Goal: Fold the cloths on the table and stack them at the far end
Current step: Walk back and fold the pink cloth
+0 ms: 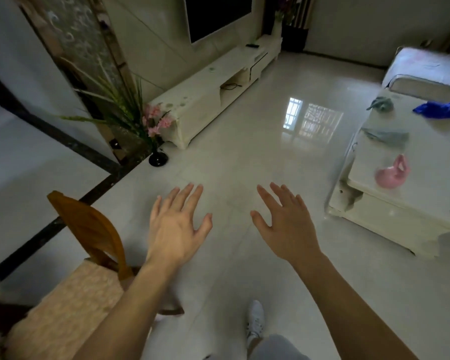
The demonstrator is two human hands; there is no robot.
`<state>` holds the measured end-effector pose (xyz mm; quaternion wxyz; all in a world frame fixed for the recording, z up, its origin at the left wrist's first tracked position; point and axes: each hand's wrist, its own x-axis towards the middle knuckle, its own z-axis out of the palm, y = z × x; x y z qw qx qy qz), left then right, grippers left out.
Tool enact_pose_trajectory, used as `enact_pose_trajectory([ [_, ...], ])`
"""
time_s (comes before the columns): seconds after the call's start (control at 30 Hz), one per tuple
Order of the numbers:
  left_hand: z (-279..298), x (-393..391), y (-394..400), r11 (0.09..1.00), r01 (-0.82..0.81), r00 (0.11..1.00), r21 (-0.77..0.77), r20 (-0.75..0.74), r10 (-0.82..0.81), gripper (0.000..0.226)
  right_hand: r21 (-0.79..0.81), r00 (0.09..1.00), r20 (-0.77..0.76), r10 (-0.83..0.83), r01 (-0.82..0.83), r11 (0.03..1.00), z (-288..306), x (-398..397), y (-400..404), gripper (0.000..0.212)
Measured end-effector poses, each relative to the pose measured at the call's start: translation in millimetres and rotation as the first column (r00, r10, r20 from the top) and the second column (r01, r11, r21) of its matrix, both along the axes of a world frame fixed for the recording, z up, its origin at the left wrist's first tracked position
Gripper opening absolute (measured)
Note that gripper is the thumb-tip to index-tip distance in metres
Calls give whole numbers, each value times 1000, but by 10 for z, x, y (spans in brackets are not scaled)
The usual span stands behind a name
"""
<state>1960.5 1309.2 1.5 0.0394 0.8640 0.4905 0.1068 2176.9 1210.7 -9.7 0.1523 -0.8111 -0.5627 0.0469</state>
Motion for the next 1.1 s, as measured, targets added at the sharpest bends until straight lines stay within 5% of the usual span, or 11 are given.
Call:
enact_pose_trajectory([
  [0.4, 3, 1071, 1057, 980, -199, 980, 18, 21, 199, 67, 8, 977, -48, 210, -210, 978, 83, 1044, 1585, 75],
  [1.1, -267, 341, 2815, 868, -496, 866, -18, 53, 497, 66, -62, 845, -34, 534, -535, 843, -66, 368, 3999, 75],
])
